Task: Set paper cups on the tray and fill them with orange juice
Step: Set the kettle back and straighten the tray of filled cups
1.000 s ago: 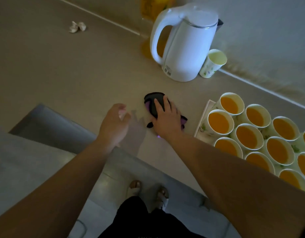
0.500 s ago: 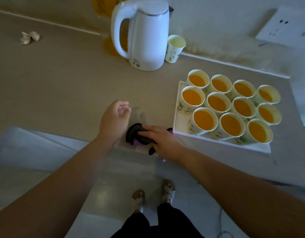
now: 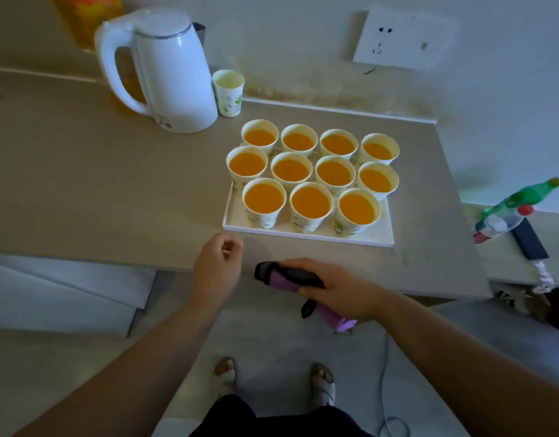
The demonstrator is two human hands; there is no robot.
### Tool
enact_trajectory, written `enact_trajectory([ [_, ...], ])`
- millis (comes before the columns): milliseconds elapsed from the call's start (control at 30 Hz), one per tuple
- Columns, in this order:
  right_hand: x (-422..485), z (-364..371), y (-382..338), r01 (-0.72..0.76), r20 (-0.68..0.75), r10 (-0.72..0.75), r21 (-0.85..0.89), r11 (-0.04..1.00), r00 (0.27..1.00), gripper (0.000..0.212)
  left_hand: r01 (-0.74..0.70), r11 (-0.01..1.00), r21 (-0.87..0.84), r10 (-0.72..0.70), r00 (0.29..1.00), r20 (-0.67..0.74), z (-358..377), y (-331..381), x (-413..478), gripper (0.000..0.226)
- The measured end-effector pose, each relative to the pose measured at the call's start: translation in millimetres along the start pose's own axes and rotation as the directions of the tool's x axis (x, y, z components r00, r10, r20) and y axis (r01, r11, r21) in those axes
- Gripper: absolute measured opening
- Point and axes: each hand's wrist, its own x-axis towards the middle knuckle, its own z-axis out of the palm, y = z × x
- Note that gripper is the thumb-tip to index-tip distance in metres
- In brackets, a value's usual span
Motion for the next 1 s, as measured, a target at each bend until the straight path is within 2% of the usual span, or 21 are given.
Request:
enact_trajectory([
  [100,-40,-27,43,0.025,0.024,-0.026,0.045,0.999,0.999,0.049,-0.067,0.996,0.059,0.064,0.996,0.059,47,15,-27,0.008],
  [167,-61,-43,66,0.017,-0.012,-0.016,0.095,0.995,1.000,0.048,-0.114,0.987,0.113,0.104,0.991,0.085,69,25,-41,0.013],
  [300,-92,-71,109,0.056,-0.208,0.003,0.276,0.960,0.978,0.050,-0.197,0.965,0.172,0.182,0.978,0.101,105,46,-62,0.020],
  [400,-98,-82,133,0.114,-0.395,0.030,0.336,0.935,0.918,0.046,-0.260,0.927,0.270,0.236,0.964,0.120,124,60,-67,0.022],
  [500,-86,-98,154,0.048,-0.552,0.066,0.190,0.981,0.831,0.047,-0.330,0.879,0.343,0.285,0.942,0.175,138,77,-67,0.029],
  [600,-61,-122,165,-0.126,-0.558,0.047,-0.104,0.986,0.828,0.050,-0.378,0.833,0.404,0.300,0.922,0.243,149,88,-61,0.034],
  [700,-38,-136,160,-0.242,-0.463,0.043,-0.379,0.893,0.885,0.050,-0.389,0.815,0.430,0.291,0.916,0.277,157,87,-57,0.038],
  [800,-22,-136,156,-0.265,-0.401,0.014,-0.578,0.772,0.916,0.049,-0.387,0.809,0.443,0.258,0.910,0.324,163,83,-57,0.043],
  [1000,-10,-136,150,-0.247,-0.319,-0.043,-0.804,0.540,0.947,0.056,-0.448,0.751,0.485,0.266,0.878,0.399,176,80,-54,0.050],
])
